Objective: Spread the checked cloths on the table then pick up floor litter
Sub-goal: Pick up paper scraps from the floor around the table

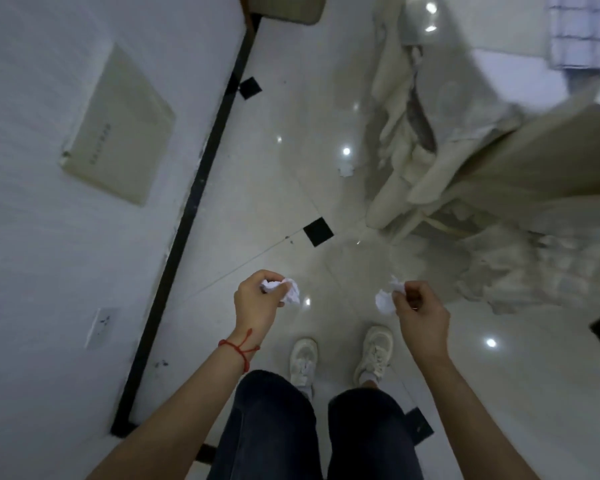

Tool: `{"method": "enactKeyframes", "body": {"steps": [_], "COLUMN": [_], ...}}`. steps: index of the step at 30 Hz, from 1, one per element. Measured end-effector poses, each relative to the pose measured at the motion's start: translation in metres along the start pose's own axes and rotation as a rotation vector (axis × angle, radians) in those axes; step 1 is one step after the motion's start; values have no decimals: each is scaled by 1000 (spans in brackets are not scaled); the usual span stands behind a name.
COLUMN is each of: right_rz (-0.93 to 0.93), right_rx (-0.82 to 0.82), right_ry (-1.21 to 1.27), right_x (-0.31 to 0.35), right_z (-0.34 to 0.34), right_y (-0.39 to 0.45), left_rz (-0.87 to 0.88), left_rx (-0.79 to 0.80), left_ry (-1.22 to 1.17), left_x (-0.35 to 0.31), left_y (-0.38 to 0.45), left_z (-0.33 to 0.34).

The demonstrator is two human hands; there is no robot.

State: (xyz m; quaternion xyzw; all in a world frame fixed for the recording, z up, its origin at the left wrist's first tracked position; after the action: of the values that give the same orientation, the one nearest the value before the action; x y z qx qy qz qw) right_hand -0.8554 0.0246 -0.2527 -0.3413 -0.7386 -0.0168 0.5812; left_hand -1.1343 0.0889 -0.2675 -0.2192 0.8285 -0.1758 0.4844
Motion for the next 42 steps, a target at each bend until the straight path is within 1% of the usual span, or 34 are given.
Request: {"method": "enactKeyframes", "body": {"steps": [5,10,13,17,19,22,26,29,33,38,42], "right_rz": [121,229,305,384,400,472,512,545,562,585,618], "right_rx": [-244,-511,-668,-855,-914,-1009,-1146,-1246,-1325,-1435,-1513], "right_ry": [128,212,261,379,433,491,557,598,615,665,732], "right_x": [-14,-52,-85,-127,-147,-182,-210,-224,-233,-240,-245], "right_z": [-89,-198,-267,-350,-390,-448,-509,-549,-600,-656,-687], "right_y": [-64,-133,-172,-218,-234,-263,-291,-301,-285,-256,-238], "left_rz": [42,130,213,287,317,373,428,438,434,508,617], "left_rx": [138,337,455,591,647,724,816,852,902,1014,1147], "left_ry": [69,217,293,345,365,432,503,542,593,710,839], "left_x": [-28,-58,-85,-121,-136,-151,-164,-177,-198,-240,-277], "left_y": [-63,-118,-155,-219,-253,-304,-351,-373,-386,-409,-446], "left_z": [19,78,132,227,280,352,419,462,519,614,696]}}
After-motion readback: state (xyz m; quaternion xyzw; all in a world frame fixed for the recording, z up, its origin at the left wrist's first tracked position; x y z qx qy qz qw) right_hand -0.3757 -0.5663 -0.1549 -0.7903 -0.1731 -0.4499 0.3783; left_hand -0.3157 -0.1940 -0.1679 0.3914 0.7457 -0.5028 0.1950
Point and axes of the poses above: each hand's wrist, its own y-axis towards the middle knuckle, its own z-axis out of the palm, x = y × z, the point moved 8 cm from there along y, towards the middle knuckle, and after that the axes turned 10 degrees about y, right-handed, at the moved point
